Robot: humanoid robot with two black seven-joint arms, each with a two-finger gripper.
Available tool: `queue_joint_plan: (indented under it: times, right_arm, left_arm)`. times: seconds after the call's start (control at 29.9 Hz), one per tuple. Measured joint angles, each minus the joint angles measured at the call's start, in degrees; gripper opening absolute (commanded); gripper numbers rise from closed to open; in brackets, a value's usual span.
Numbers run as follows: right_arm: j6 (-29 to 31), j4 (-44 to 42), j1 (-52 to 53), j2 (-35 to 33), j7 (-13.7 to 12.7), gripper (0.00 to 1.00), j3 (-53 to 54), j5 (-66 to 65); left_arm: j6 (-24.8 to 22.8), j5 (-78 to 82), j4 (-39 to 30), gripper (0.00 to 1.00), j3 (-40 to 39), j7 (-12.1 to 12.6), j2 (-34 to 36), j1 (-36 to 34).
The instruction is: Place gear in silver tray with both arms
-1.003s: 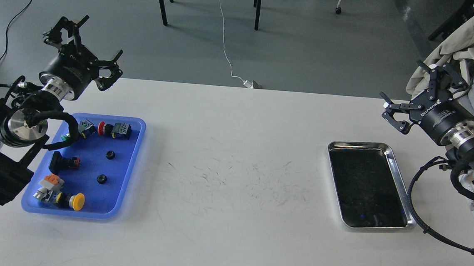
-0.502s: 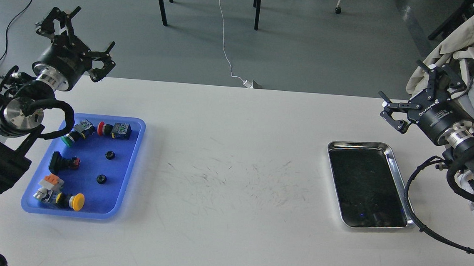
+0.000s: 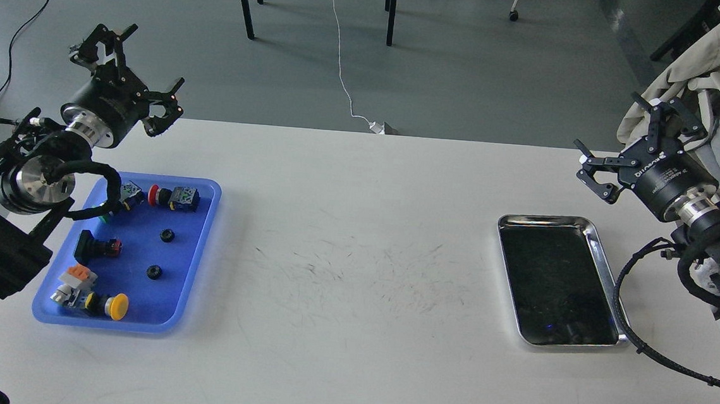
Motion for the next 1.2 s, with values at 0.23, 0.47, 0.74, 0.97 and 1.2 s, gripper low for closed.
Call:
queue_joint_plan:
  times: [0.23, 0.47, 0.74, 0.97, 1.2]
  right_arm:
    - [0.2, -0.1, 0.0, 0.0, 0.0, 0.99, 0.8, 0.0]
    - [0.1, -0.4, 0.0, 0.0, 0.1, 0.99, 0.9, 0.0]
    - [0.0, -0.7, 0.0, -0.1, 0.1, 0.99, 0.0, 0.0]
    - [-0.1, -0.6, -0.2, -0.2, 0.1, 0.99, -0.3, -0.3]
    - [-0.1, -0.5, -0.2, -0.2, 0.1, 0.99, -0.3, -0.3]
  left_arm:
    - [0.1, 0.0, -0.1, 0.98, 0.1, 0.1, 0.6, 0.0]
    - [0.7, 0.3, -1.9, 0.98, 0.5, 0.6, 2.2, 0.4]
    - [2.6, 4.2, -15.0, 0.98, 10.0, 0.9, 14.0, 1.3]
    - [3.0, 12.8, -35.2, 0.98, 16.3, 1.1, 27.5, 5.1]
    - [3.0, 34.6, -45.5, 0.98, 24.1, 1.3, 35.9, 5.5]
